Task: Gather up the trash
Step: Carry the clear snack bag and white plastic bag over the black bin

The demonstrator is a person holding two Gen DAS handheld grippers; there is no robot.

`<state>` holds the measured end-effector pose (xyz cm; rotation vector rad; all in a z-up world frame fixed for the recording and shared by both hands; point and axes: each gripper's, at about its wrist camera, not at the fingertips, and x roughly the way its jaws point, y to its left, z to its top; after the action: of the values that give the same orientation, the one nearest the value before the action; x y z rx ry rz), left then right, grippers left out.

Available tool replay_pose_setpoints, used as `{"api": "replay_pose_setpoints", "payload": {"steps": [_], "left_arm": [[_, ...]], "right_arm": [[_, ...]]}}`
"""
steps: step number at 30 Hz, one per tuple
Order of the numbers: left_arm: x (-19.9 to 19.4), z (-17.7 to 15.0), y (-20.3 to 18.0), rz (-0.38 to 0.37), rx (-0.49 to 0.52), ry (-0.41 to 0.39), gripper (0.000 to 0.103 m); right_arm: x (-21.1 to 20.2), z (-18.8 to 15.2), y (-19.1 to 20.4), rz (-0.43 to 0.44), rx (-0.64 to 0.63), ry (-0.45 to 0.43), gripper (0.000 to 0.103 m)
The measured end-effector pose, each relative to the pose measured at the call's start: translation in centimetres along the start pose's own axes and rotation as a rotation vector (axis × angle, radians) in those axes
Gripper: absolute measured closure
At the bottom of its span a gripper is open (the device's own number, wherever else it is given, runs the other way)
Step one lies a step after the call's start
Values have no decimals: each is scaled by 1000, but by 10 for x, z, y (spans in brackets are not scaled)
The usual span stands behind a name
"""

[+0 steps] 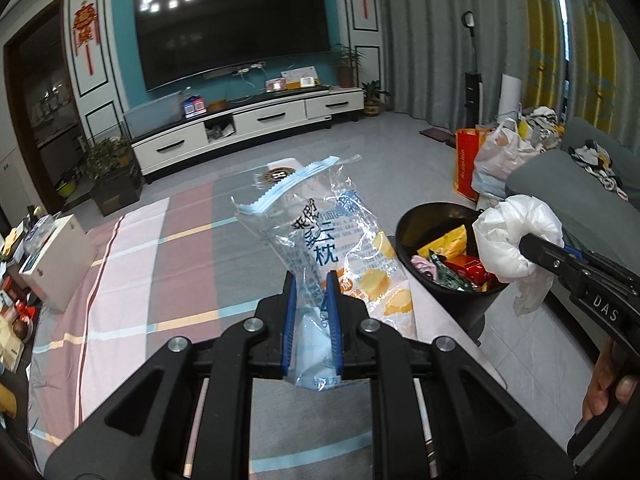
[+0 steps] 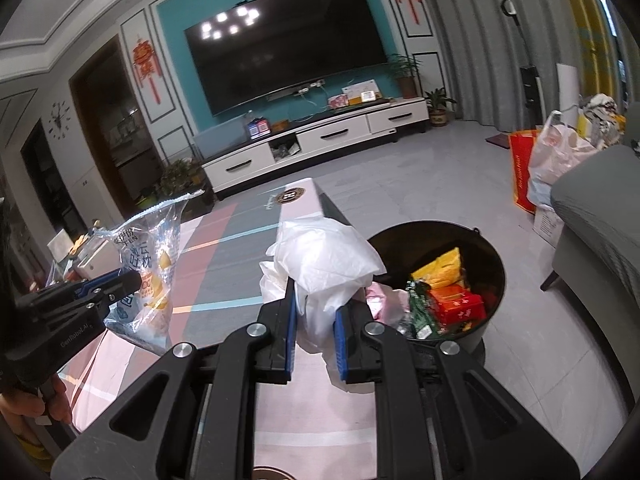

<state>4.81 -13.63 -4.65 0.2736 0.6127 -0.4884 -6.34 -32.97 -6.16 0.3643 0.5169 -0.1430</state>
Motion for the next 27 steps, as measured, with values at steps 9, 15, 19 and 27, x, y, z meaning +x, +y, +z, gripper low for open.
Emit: {"api": "replay_pose_setpoints", "payload": {"steps": [9, 15, 19, 27], "left_arm": [[18, 17, -38, -42, 75, 1, 87], [30, 27, -60, -71, 118, 2, 87], [38, 33, -74, -81, 138, 1, 87], [63, 47, -98, -102, 160, 7, 87]], "right_arm": [[-3, -2, -30, -29, 64, -1, 86], [-4, -5, -42, -44, 94, -2, 86], [-1, -6, -51, -50, 116, 0, 86], [5, -6, -63, -64, 143, 0, 86]]}}
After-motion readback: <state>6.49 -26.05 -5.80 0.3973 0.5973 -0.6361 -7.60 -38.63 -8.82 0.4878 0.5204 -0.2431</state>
